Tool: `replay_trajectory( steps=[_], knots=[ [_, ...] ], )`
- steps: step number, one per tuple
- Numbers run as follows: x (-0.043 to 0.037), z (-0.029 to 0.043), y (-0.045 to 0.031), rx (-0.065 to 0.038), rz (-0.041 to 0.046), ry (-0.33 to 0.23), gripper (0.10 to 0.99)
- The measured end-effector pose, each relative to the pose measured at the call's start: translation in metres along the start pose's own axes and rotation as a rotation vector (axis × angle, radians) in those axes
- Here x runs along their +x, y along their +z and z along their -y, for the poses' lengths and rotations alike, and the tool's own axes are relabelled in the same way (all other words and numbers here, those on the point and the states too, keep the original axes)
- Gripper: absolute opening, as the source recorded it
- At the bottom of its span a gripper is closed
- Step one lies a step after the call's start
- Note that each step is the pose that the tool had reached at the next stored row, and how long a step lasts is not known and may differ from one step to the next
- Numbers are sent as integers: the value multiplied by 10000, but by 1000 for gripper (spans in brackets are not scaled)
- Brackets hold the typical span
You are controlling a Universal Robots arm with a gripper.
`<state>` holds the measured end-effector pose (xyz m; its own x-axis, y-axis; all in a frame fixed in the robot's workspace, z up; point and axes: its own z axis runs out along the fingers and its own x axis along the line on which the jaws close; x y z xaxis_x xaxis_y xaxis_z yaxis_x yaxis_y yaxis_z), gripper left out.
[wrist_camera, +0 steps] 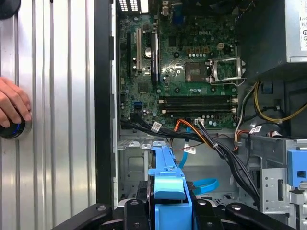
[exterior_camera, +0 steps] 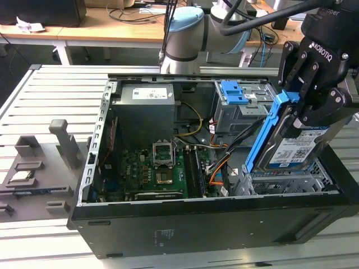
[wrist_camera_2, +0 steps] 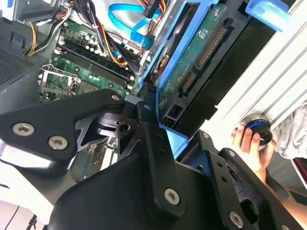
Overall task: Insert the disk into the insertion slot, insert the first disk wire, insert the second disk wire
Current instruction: 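Insert the disk into the insertion slot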
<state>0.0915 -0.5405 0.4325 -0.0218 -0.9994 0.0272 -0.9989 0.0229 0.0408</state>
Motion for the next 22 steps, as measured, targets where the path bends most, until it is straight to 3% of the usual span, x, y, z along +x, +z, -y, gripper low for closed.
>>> replay_trajectory(
  steps=[7, 11, 15, 22],
  knots=[
    [-2, 53, 16, 1, -13, 4, 369],
    [0, 73, -25, 0, -16, 4, 369],
    [-2, 116, -18, -37, -15, 2, 369],
    [-5, 121, 97, -74, -16, 2, 369]
  ],
)
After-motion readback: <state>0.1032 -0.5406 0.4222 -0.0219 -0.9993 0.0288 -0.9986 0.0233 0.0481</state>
